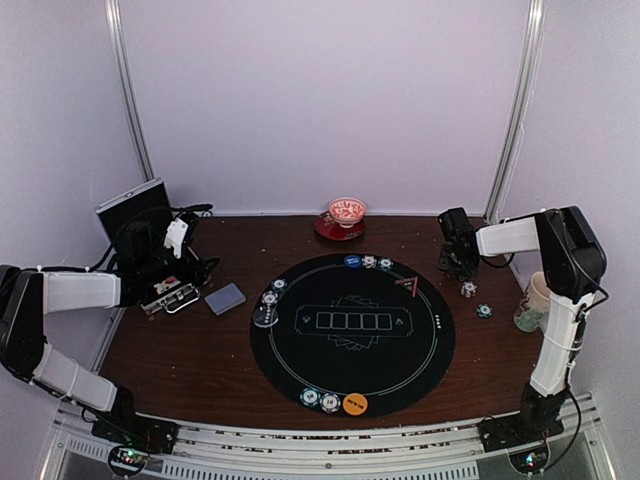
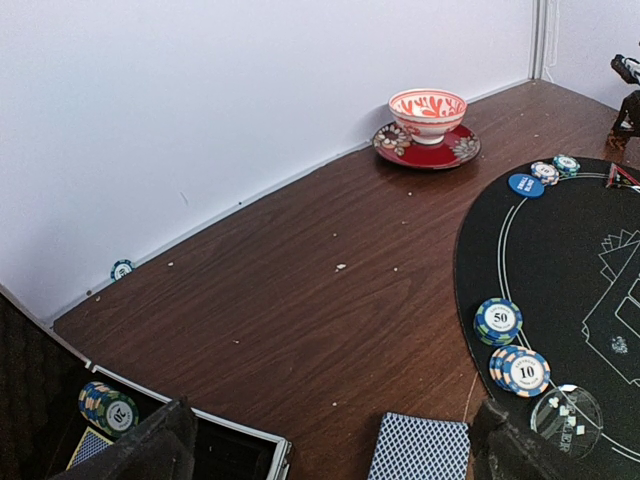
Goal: Distribute texas hold em gaming equipment
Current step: Pick up the pile of poker chips from the pile of poker chips, then place the poker chips pile in the small blind area.
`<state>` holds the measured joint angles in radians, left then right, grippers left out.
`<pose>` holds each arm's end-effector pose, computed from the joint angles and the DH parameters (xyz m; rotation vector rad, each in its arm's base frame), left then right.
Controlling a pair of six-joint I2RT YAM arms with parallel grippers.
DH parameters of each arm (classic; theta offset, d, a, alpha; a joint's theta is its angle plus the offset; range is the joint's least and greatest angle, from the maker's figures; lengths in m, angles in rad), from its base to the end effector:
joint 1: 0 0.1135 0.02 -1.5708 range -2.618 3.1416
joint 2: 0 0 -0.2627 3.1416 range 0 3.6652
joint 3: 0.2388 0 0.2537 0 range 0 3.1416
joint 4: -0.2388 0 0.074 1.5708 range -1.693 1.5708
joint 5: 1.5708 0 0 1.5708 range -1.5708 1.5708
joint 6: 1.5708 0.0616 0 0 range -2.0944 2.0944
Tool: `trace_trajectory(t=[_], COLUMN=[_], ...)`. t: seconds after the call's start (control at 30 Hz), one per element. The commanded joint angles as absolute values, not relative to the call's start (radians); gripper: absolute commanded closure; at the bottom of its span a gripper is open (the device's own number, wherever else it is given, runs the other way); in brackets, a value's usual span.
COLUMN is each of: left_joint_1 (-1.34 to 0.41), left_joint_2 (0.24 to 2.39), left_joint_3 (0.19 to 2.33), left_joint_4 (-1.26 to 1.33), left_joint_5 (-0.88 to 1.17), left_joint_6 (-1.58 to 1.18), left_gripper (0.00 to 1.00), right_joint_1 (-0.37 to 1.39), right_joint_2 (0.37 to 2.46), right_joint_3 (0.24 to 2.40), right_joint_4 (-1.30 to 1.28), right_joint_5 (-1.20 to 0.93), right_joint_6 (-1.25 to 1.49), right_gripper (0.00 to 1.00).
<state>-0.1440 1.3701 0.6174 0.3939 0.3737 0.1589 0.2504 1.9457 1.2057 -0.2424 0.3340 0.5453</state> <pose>0.3051 -0.0670 0.2001 0.5336 1.8436 -0.3499 0.4042 0.0825 0.1261 0.4885 2.4286 -0.0941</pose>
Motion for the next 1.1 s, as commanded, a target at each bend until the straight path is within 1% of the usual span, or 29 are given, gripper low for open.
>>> trace_trajectory(t=[0.0,0.53,0.83,1.07], left_joint_1=[-0.142,-0.142,-0.142,-0.142], left_joint_2=[1.367,1.367,1.367,1.366], left_joint_3=[0.644,0.646,0.646,0.646], left_joint_4=[0.429,0.428,0.427,0.428], left_joint_5=[0.376,0.374,0.373,0.371], left_joint_6=[0.163,0.162,0.162,0.162], left_gripper=[0.02,0.02,0.02,0.02], right_joint_1=[0.264,0.305,0.316,0.323], right_joint_2=[1.932,1.899,1.904,1.886], right_joint_3=[1.235,1.233,1.241,1.233], right_joint_4=[-0.257,-0.235,-0.257,-0.225], right_joint_5=[0.392,0.416,0.479,0.439], right_joint_6=[0.534,0.501,0.512,0.489], right_gripper=[0.61,0.61,0.62,0.62])
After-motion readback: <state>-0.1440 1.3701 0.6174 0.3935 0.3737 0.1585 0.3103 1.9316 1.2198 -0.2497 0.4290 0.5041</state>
